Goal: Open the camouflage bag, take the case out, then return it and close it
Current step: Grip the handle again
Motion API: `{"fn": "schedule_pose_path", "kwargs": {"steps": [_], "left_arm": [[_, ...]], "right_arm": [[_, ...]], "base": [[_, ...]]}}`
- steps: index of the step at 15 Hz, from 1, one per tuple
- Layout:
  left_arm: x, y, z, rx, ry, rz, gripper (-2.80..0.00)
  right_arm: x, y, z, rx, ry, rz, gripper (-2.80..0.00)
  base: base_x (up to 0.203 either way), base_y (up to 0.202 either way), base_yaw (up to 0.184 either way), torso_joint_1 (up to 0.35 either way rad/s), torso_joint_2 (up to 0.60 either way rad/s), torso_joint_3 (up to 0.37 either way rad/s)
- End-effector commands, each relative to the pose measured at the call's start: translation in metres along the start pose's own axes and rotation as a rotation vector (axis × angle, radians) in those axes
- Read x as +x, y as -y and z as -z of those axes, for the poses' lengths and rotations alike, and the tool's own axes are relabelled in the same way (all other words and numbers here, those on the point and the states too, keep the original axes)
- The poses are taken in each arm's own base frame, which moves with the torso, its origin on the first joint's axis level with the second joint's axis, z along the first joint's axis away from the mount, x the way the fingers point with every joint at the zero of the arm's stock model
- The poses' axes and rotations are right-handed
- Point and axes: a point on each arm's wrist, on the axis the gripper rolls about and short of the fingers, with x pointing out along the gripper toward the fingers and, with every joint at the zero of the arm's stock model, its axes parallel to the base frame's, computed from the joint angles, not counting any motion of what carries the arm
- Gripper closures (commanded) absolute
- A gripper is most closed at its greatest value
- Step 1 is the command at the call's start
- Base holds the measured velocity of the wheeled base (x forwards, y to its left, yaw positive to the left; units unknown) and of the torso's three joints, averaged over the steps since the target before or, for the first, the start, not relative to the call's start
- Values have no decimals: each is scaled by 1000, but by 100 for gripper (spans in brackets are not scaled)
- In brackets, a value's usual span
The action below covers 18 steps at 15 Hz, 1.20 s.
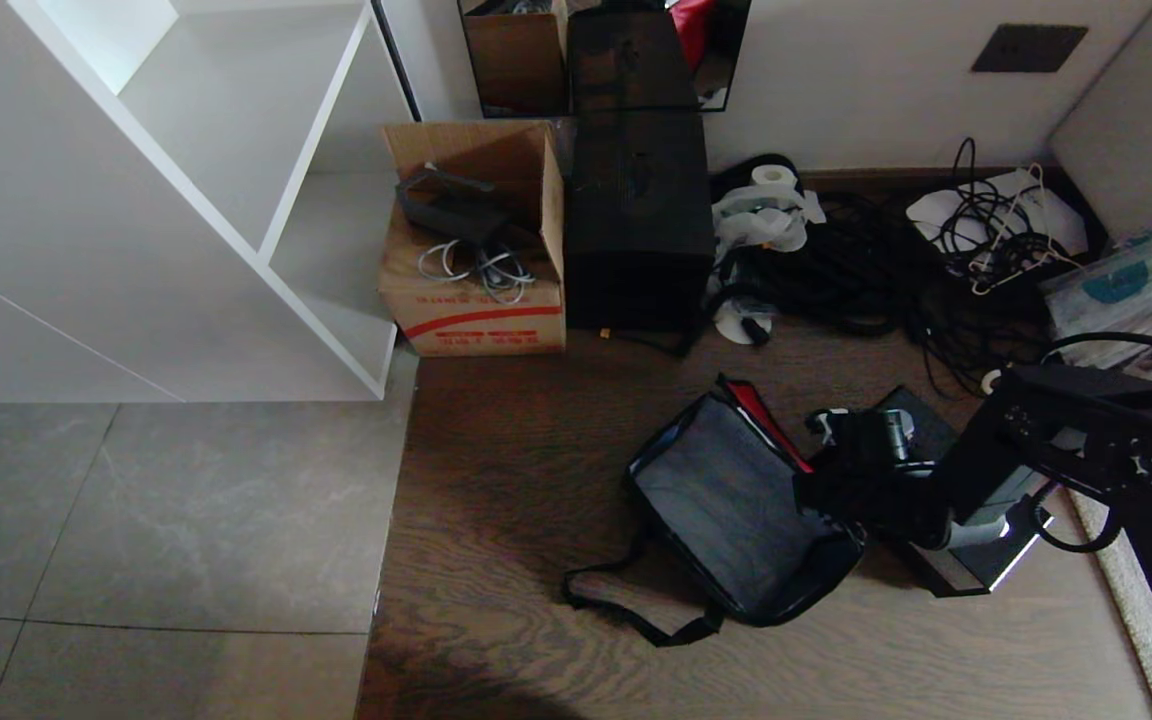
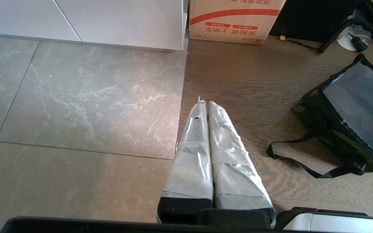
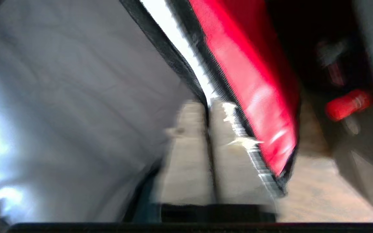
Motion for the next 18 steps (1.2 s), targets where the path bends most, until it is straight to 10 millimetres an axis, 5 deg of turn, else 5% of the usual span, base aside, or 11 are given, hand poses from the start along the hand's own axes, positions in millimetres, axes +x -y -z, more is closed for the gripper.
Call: {"fn": "schedule_pose_path", "kwargs": {"steps": [1, 5, 9, 13, 18], "left_arm": [[1, 0, 3, 0, -9, -1, 0], [1, 0, 3, 0, -9, -1, 0], [1, 0, 3, 0, -9, -1, 0], [1, 0, 3, 0, -9, -1, 0], [1, 0, 3, 0, -9, -1, 0]], "right_arm": [[-4, -10, 0, 21, -1, -20, -280], [-11, -24, 0, 10, 6, -53, -280], [-51, -15, -30, 14, 77, -123, -280], [-78, 33, -38, -84, 25, -85, -280], [-88, 97, -30, -265, -27, 127, -280]], "base": [[0, 0, 0, 0, 0, 0], [0, 0, 0, 0, 0, 0], [0, 0, 0, 0, 0, 0], [0, 0, 0, 0, 0, 0], [0, 0, 0, 0, 0, 0]]}}
